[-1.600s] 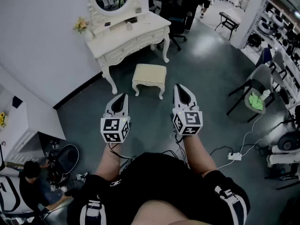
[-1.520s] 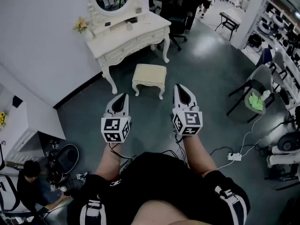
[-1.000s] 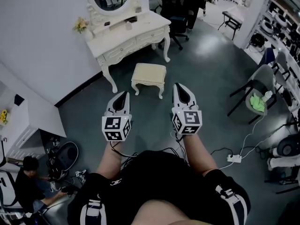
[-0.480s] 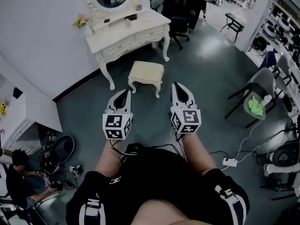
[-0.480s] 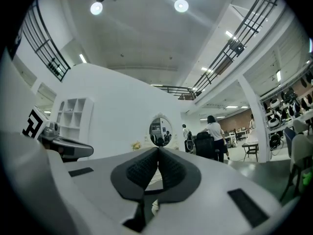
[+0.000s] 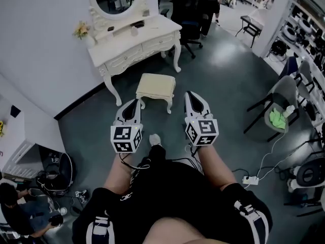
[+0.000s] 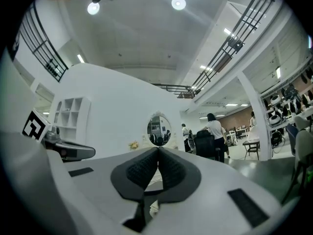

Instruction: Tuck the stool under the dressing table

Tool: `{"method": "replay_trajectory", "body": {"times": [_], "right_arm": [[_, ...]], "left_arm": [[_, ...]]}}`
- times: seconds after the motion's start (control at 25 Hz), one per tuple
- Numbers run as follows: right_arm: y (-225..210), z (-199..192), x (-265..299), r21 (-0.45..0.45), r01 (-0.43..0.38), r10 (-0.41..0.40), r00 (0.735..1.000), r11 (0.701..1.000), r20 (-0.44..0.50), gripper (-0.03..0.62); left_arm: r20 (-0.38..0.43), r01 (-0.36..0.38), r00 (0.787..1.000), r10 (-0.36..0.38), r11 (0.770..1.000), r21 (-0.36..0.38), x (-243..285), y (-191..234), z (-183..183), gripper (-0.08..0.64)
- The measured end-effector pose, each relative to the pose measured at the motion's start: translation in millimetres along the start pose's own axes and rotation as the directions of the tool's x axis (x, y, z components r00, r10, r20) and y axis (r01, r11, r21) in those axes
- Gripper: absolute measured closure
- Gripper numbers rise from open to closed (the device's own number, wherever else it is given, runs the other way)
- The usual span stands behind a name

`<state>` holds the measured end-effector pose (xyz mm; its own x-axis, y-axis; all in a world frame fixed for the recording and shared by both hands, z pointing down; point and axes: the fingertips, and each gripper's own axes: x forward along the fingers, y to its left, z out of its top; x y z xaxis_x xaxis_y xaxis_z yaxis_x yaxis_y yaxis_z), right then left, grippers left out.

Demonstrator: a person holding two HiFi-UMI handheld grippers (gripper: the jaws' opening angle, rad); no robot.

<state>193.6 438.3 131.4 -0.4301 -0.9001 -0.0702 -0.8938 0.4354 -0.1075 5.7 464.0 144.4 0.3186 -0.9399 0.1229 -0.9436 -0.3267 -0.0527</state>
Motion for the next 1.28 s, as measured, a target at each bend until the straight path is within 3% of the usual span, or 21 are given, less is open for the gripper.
{"method": "replay_trajectory", "body": {"times": [0.24, 0.52, 0.76, 1.04, 1.28], "right_arm": [[-25.0, -12.0, 84.7, -0.042, 0.012, -0.013, 1.0, 0.999, -0.015, 0.577], [-66.5, -20.4, 242.6, -0.057, 0.054, -0.056, 0.998, 0.997, -0.039, 0.577], [-90.0, -25.1, 369.0, -0.029, 0.085, -0.087, 0.995, 0.996, -0.052, 0.577], [-90.3, -39.0, 473.3, -0.036, 0.067, -0.07, 0.993, 0.997, -0.096, 0.577], [-89.7, -49.1, 505.7, -0.039, 0.077, -0.081, 0.989, 0.996, -0.122, 0.577]], "left_arm": [[-0.004, 0.048, 0.999, -0.049, 0.998, -0.048, 93.1, 41.6, -12.3, 0.541], [-0.012, 0.095, 0.995, -0.096, 0.995, -0.03, 243.8, 126.8, 0.6, 0.541], [-0.022, 0.131, 0.991, -0.13, 0.991, 0.032, 347.4, 190.9, 18.9, 0.541], [-0.067, 0.116, 0.991, -0.116, 0.993, 0.006, 419.6, 261.3, 11.8, 0.541], [-0.062, 0.103, 0.993, -0.104, 0.995, -0.016, 441.4, 296.6, 15.0, 0.541]]}}
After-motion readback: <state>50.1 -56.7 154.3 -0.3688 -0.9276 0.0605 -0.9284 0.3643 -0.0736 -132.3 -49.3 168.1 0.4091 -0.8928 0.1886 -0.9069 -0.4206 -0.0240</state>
